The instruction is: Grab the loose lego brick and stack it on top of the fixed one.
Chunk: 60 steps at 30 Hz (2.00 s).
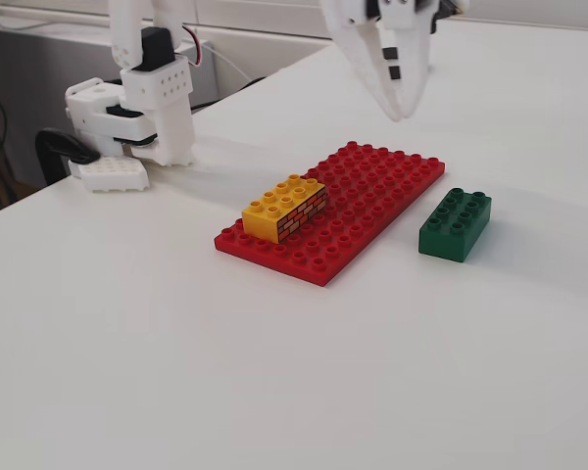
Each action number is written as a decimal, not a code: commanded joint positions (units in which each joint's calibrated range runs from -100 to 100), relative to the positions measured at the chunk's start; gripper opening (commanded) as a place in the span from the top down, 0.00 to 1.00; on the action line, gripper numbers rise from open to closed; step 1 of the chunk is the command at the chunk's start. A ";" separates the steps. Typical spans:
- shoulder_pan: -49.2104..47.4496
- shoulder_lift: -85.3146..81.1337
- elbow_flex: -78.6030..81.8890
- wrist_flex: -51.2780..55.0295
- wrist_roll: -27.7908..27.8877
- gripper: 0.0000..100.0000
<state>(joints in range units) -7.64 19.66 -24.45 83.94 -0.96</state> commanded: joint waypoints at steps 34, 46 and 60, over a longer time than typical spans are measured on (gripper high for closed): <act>0.07 37.75 -34.01 12.33 -2.49 0.91; 0.00 12.35 -32.11 16.06 -2.38 0.89; 6.01 -35.32 35.49 2.01 3.84 0.89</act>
<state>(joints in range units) -3.49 -6.75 -1.49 90.16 1.38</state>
